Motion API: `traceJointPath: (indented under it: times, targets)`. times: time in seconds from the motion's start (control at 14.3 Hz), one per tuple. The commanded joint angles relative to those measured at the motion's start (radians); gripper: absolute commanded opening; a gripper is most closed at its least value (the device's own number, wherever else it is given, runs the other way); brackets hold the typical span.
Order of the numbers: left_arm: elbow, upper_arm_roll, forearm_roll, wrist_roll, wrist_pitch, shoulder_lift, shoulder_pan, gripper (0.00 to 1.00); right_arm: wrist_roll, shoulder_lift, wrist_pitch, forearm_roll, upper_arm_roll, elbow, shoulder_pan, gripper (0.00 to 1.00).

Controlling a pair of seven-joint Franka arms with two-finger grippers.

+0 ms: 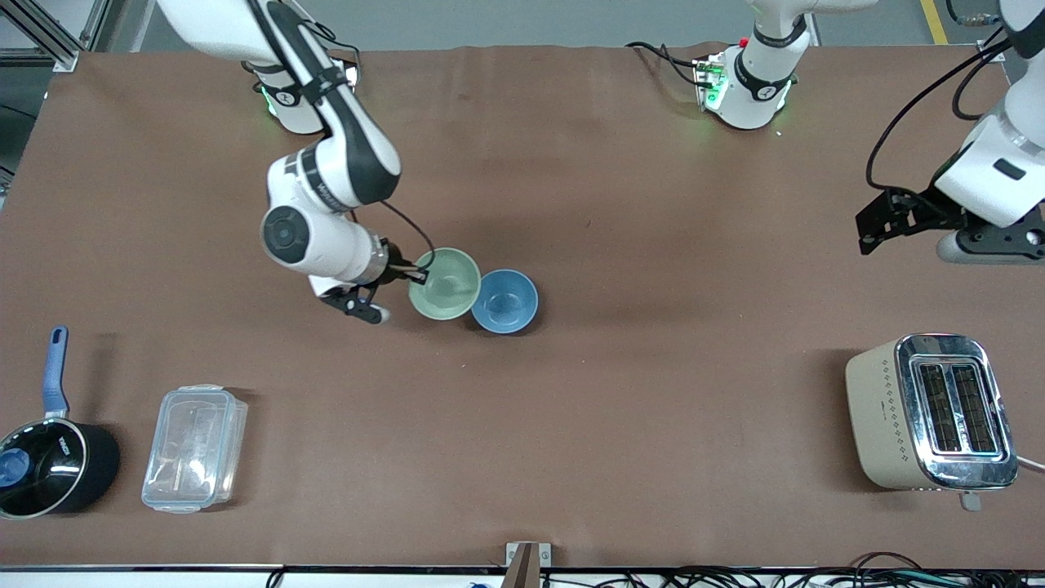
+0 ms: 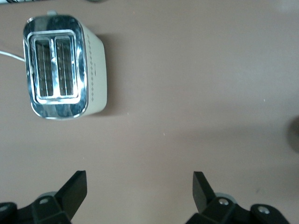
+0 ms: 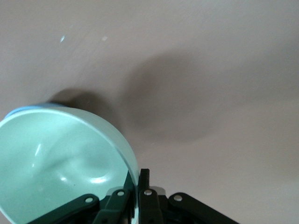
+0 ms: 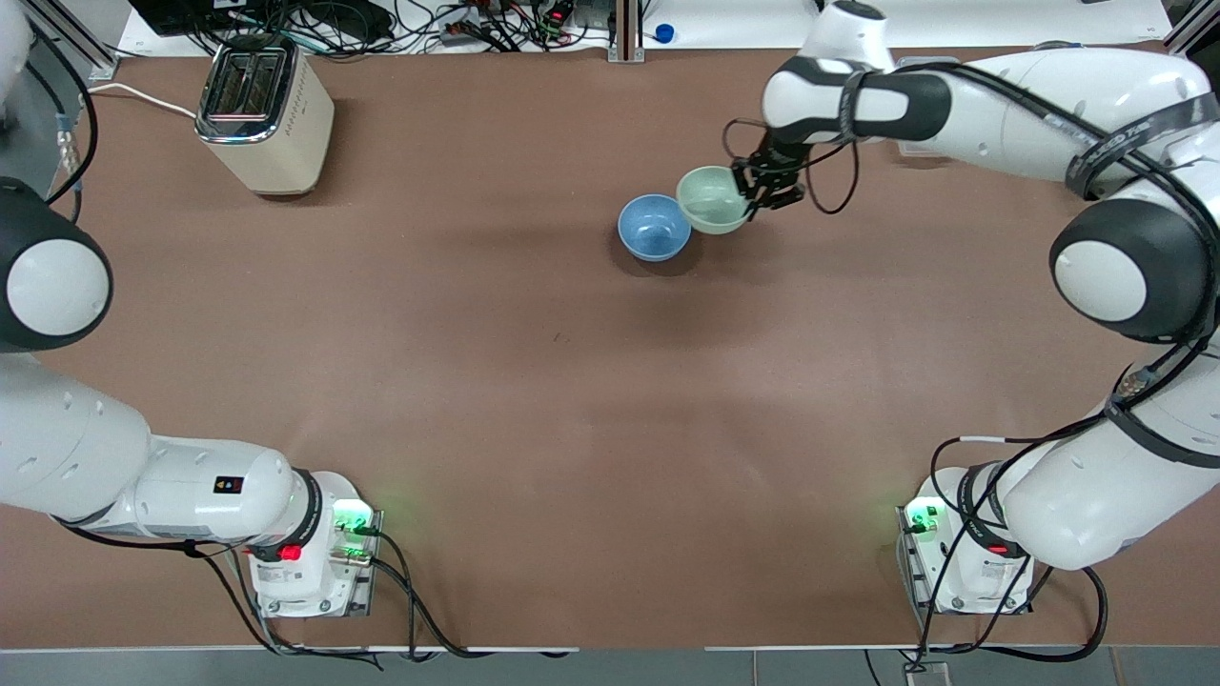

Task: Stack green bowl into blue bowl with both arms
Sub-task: 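Carry the green bowl with the right gripper over the blue bowl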

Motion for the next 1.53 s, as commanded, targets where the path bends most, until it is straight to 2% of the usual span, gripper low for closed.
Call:
traceJointPath:
  times: [0.0,0.28,0.7,1.26,1.47]
  targets:
    - [-0.062,0.046,-0.033,0.038,-0.027,-0.064,-0.020,1.00,0.085,-0.012,0.017,-0.006,-0.012,0.016,0.054,0.01]
    - [-0.099,0.045,-0.033,0.038,-0.035,-0.104,-0.015,1.00,0.190,0.040,0.146,-0.002,-0.012,0.016,0.133,0.01]
    - [-0.096,0.040,-0.033,0.036,-0.035,-0.098,-0.012,1.00,0.260,0.092,0.292,0.003,-0.012,0.011,0.169,0.00]
    - [-0.090,0.040,-0.033,0.036,-0.026,-0.086,-0.006,1.00,0.270,0.141,0.371,0.004,-0.010,0.005,0.173,0.01]
    - [-0.085,0.043,-0.033,0.035,-0.021,-0.076,-0.006,1.00,0.270,0.150,0.375,0.010,-0.010,0.004,0.183,0.05]
